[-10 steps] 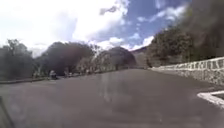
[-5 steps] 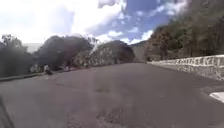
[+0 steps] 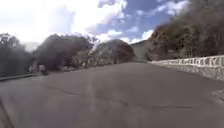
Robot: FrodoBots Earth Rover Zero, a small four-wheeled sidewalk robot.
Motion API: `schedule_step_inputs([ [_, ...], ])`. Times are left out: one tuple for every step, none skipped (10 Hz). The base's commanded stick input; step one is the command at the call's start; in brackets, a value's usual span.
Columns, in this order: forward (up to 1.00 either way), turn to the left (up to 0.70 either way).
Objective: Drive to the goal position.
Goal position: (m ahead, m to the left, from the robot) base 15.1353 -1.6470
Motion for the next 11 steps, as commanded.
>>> schedule_step_inputs([
  [0.7,0.0],
  [0.7,0.0],
  [0.7,0.0],
  [0.7,0.0],
  [0.7,0.0],
  [0.7,0.0],
  [0.7,0.0],
  [0.7,0.0],
  [0.7,0.0],
  [0.7,0.0],
  [0.7,0.0],
])
